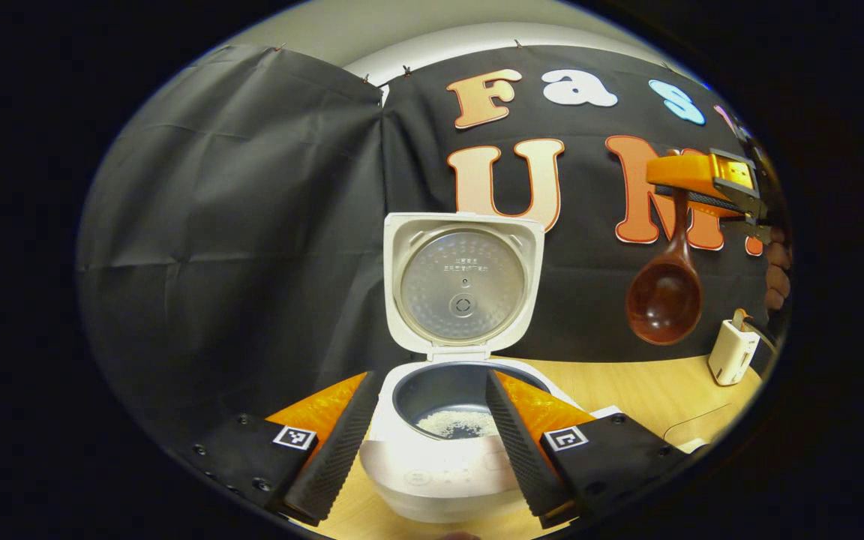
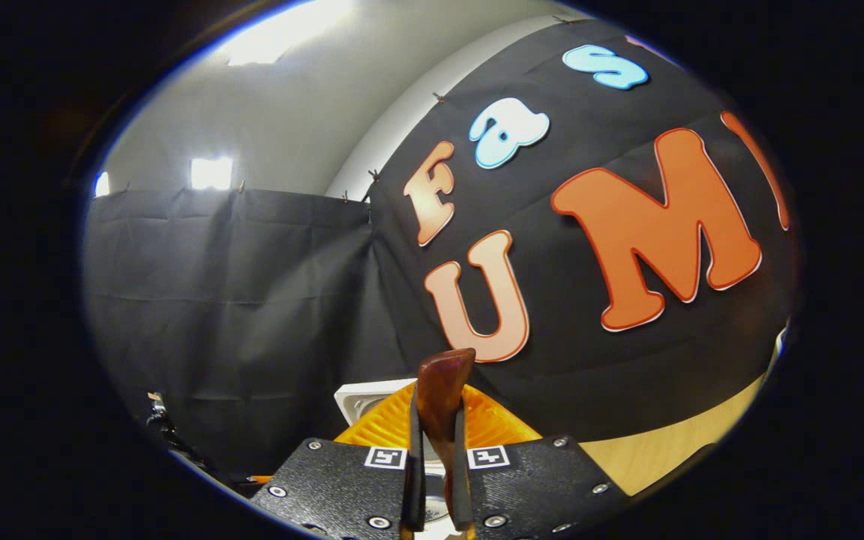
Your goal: Close the left gripper, press the button to open the rice cooker; take a wooden spoon from the chopstick holder with the right hand, scoop a spoonful of rice and pour it into the rice cooker, then put the wooden spoon back into the chopstick holder.
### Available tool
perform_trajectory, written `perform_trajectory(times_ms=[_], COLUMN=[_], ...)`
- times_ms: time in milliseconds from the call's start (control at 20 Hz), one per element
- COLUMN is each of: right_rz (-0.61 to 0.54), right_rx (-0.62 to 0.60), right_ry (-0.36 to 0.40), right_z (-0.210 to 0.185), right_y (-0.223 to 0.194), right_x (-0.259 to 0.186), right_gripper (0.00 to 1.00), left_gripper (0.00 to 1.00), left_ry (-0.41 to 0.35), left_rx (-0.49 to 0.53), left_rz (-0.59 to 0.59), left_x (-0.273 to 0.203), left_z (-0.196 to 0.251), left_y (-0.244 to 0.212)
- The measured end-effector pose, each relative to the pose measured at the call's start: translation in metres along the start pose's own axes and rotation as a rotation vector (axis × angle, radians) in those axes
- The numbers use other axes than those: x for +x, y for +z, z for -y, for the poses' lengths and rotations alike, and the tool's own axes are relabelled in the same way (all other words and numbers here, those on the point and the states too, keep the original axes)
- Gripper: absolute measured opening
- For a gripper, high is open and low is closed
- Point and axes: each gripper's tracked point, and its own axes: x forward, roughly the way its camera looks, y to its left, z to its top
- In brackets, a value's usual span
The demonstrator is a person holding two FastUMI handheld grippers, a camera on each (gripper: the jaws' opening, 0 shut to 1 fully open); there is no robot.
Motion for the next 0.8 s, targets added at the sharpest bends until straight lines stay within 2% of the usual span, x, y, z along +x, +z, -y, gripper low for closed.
perform_trajectory(times_ms=[400, 800], right_rz=[0.042, 0.011], right_rx=[-0.079, -0.054], right_ry=[-0.233, -0.442], right_z=[0.082, 0.162], right_y=[0.014, 0.009], right_x=[-0.069, -0.156], right_gripper=[0.15, 0.15], left_gripper=[0.95, 0.94], left_ry=[-0.012, -0.053], left_rx=[-0.023, -0.024], left_rz=[-0.016, -0.007], left_x=[0.006, 0.012], left_z=[0.037, 0.079], left_y=[-0.005, -0.004])
